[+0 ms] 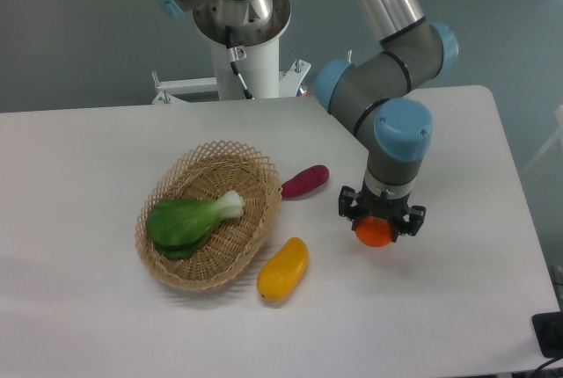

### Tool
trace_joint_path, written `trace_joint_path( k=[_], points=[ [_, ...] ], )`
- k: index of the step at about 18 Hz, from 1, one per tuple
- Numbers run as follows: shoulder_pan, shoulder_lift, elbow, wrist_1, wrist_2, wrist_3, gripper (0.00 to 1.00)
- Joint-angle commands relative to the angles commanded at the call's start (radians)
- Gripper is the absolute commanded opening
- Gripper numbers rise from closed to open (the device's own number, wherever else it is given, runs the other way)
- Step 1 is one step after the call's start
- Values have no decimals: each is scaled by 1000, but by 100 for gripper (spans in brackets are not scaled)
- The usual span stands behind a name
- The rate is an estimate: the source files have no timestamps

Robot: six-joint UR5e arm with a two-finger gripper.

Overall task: Pick up the orange from the table
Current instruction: 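Close the gripper fingers on the orange, then lift the grasped orange up off the table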

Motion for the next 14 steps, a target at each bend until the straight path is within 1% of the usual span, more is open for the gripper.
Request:
trace_joint_path(
  k=[3, 4, 8, 11, 14],
  points=[
    [2, 40, 20, 2, -103, -5, 66],
    [3, 55, 40, 0, -147, -9, 66],
    [-6, 92, 80, -5, -190, -9, 66],
    [-12, 127, 81, -9, -267, -11, 66],
    [-5, 135, 83, -11, -299, -9, 66]
  ],
)
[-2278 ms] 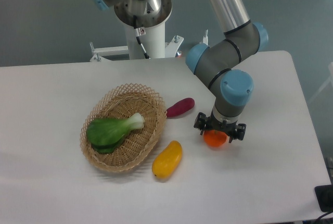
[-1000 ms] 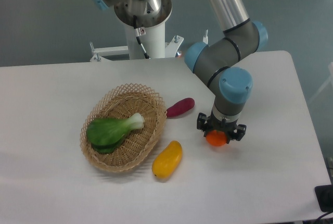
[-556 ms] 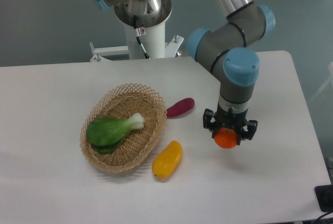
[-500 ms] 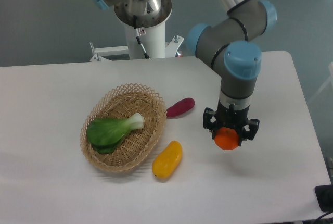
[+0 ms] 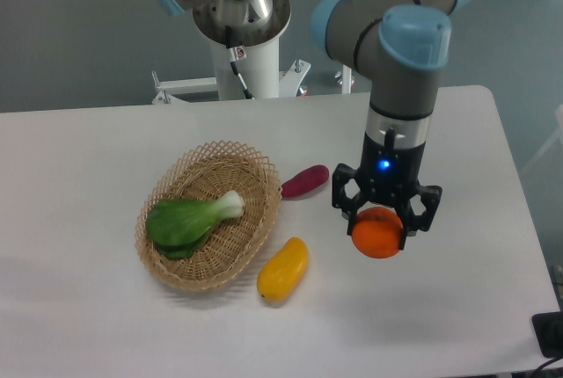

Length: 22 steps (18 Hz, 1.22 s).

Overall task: Pick up the orange from the table
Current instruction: 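Lift the grasped orange up off the table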

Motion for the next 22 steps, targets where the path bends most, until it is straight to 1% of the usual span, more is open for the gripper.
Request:
trace_joint_path(
  k=[6, 10, 22],
  points=[
    [8, 20, 8, -2, -14, 0, 66],
    [8, 20, -2, -2, -14, 2, 66],
    [9, 20, -2, -2, -15, 2, 66]
  ],
)
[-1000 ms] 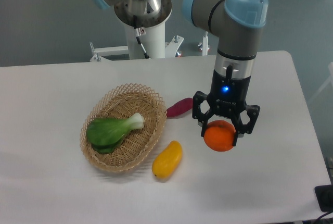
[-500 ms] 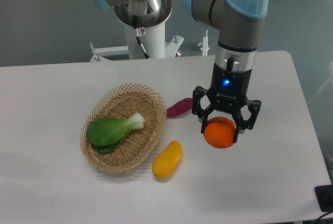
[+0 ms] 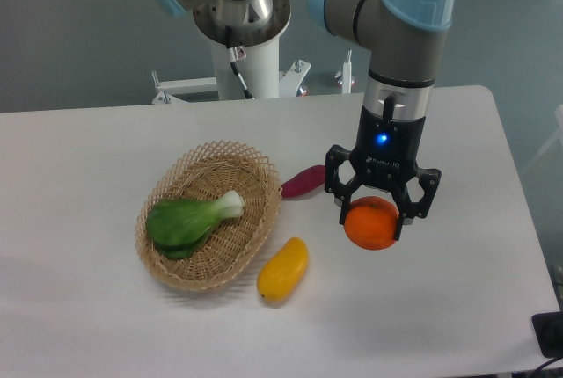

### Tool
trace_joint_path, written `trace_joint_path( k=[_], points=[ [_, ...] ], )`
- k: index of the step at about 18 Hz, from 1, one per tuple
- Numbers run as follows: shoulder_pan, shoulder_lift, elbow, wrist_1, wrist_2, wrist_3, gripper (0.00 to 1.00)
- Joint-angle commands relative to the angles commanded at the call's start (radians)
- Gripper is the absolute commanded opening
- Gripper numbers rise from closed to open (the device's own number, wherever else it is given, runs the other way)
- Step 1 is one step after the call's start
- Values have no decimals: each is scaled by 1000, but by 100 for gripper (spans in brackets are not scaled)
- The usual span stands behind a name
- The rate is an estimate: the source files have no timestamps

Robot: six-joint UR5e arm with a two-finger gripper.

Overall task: Pick up the orange from the table
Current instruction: 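Lift the grasped orange up off the table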

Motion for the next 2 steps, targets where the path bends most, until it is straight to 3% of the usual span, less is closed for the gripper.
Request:
trace_joint_path(
  k=[2],
  points=[
    [0, 2, 0, 0, 0, 0, 66]
  ],
)
